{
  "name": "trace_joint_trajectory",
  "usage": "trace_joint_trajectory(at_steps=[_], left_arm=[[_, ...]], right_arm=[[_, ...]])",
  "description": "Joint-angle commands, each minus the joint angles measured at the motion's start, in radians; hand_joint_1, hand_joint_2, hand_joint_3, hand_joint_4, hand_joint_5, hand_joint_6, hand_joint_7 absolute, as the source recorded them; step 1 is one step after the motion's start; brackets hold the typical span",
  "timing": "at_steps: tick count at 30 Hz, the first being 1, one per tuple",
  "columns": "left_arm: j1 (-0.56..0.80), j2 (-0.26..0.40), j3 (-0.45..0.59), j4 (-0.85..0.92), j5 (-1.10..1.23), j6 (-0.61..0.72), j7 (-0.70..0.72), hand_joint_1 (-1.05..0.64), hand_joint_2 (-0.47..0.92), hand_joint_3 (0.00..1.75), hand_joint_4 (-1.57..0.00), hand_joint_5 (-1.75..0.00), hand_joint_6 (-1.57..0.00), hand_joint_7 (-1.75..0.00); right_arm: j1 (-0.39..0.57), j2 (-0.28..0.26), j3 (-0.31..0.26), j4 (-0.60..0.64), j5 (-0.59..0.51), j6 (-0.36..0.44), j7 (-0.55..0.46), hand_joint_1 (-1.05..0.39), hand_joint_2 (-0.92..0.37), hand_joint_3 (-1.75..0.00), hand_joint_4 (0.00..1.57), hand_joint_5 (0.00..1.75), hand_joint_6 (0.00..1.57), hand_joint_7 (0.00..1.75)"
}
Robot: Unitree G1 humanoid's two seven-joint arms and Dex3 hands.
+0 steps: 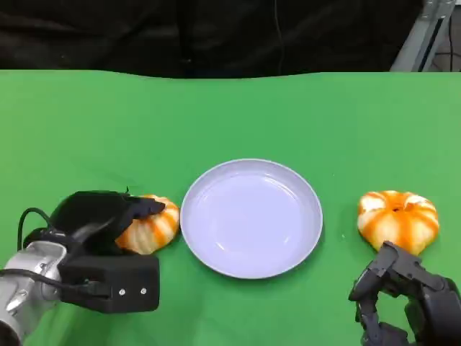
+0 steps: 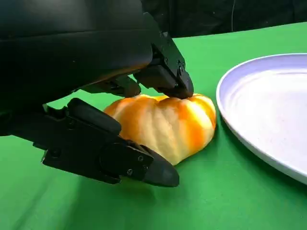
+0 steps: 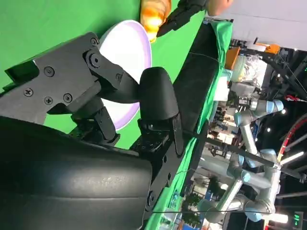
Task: Grasp the bread from the table and place it into the plate.
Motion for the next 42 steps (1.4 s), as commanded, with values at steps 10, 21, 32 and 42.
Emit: trace_joint_trajectory(at_steps=[10, 21, 32, 42], left_arm=[[-0.01, 0.021, -0.008, 0.011, -0.005, -0.005, 0.006, -0.65, 0.92, 0.07, -0.6, -0.03, -0.59, -0.01], [0.02, -0.006, 0.056, 0.068, -0.117, -0.081, 0.098, 0.05, 0.89, 0.33, -0.75, -1.47, -0.99, -0.68], [0.008, 0.003, 0.09, 0.044, -0.146, -0.124, 0.13, 0.08, 0.64, 0.83, -0.76, -1.75, -0.71, -1.62], [0.017, -0.01, 0.122, -0.077, -0.189, -0.116, 0.076, 0.08, 0.61, 0.86, -0.78, -1.75, -0.76, -1.56]], right_arm=[[0.001, -0.004, -0.004, -0.006, 0.013, -0.001, -0.007, -0.1, -0.55, -1.14, 0.83, 1.75, 0.72, 1.62], [-0.004, -0.006, -0.008, -0.007, 0.013, 0.005, -0.008, -0.09, -0.55, -1.14, 0.84, 1.75, 0.72, 1.63], [-0.006, -0.011, -0.01, -0.002, 0.021, 0.001, -0.002, -0.09, -0.57, -1.12, 0.84, 1.75, 0.71, 1.64], [-0.007, -0.012, -0.011, 0.001, 0.017, -0.007, -0.004, -0.09, -0.59, -1.07, 0.84, 1.75, 0.71, 1.65]])
